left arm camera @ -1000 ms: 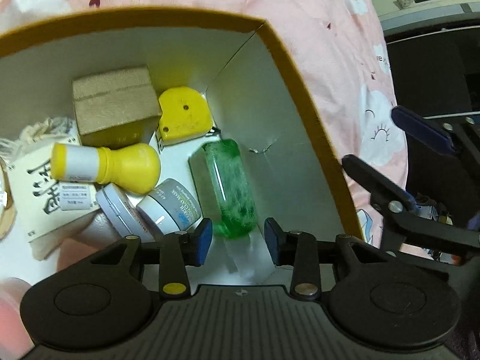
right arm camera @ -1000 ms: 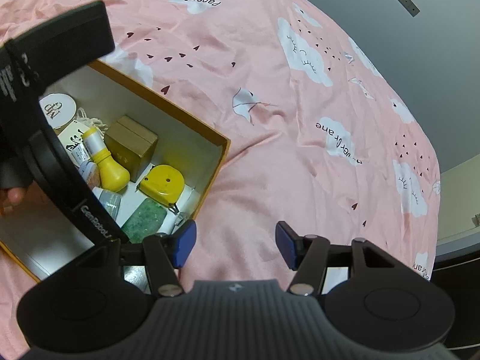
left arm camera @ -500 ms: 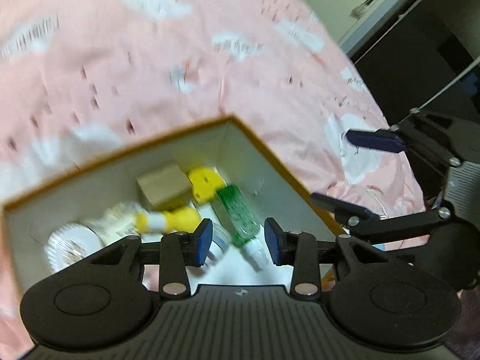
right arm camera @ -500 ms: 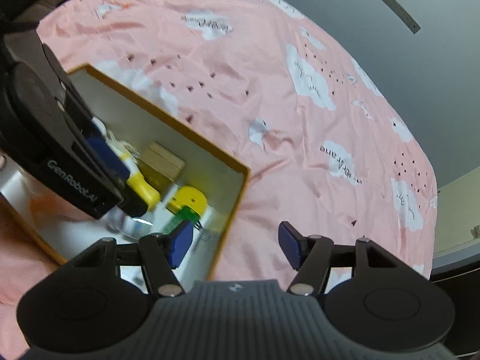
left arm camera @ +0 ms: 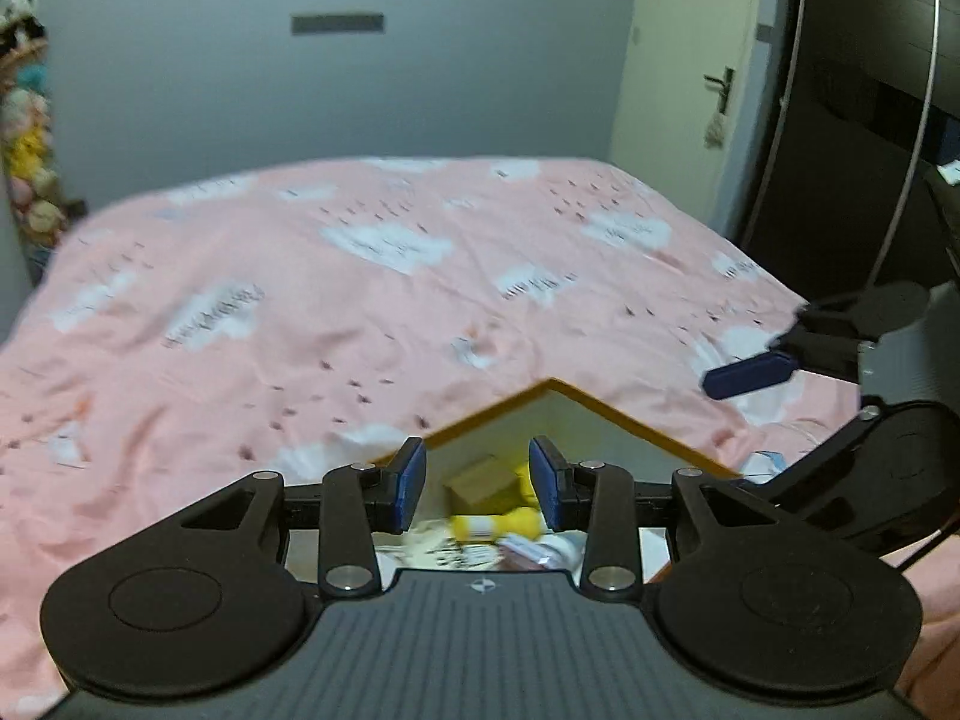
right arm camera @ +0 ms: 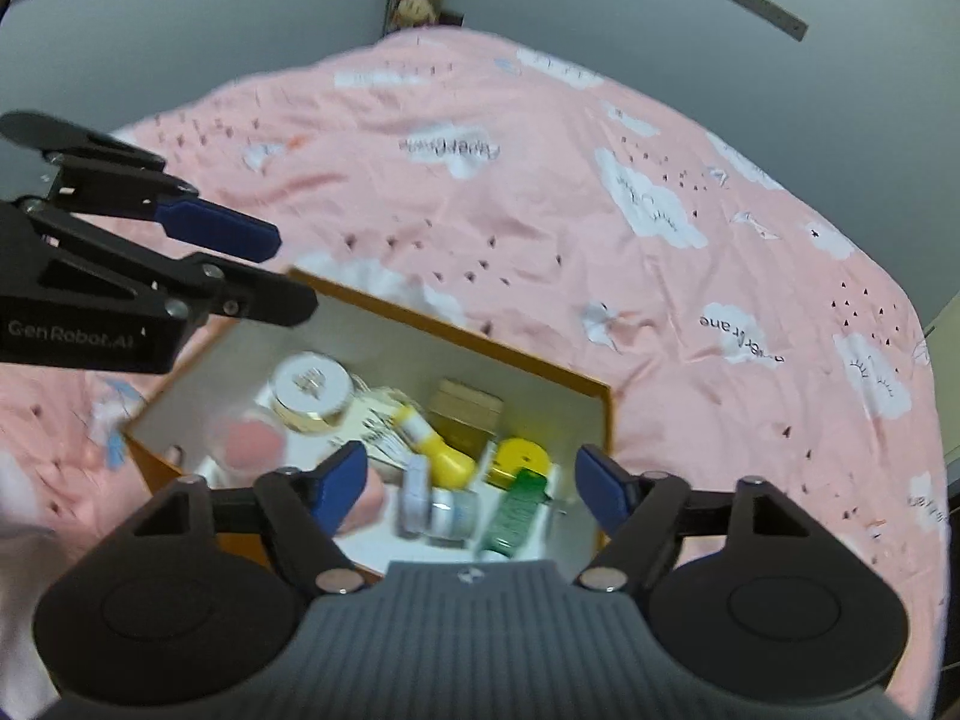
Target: Organize rigid objects
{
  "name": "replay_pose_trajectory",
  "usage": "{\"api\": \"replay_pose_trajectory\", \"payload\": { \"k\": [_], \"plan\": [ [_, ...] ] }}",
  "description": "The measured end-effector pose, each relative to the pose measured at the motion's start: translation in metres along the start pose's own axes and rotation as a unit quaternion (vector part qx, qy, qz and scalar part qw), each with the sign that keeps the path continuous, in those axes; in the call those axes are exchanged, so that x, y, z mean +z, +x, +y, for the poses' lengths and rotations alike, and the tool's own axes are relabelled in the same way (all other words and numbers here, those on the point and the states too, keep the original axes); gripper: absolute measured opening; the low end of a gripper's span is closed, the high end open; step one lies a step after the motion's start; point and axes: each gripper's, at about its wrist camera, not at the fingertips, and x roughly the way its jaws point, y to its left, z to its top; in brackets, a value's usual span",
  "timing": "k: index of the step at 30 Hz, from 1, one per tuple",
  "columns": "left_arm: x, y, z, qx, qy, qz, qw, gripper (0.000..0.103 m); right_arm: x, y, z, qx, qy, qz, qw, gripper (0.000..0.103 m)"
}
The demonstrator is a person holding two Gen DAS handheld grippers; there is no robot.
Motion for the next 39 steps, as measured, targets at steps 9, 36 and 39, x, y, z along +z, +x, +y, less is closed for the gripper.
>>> {"api": "replay_pose_trajectory", "payload": {
  "k": [9,36,39],
  "plan": [
    [-0.046,-0.059,0.015,0.081,-0.013,-0.126,0.9886,0.087,-0.037,-0.04,0.045,-0.036,0.057,-0.141,0.988,0.089],
    [-0.16,-0.036,0.037,0.125,-0.099,-0.032,0.9866,0.103,-0.109,0.015,0.125,-0.057,0.159,-0.134,0.976,0.1],
    [-0.163,-0.031,0.038,0.123,-0.109,-0.017,0.9863,0.103,-0.11,0.019,0.121,-0.058,0.166,-0.126,0.976,0.1]
  ]
}}
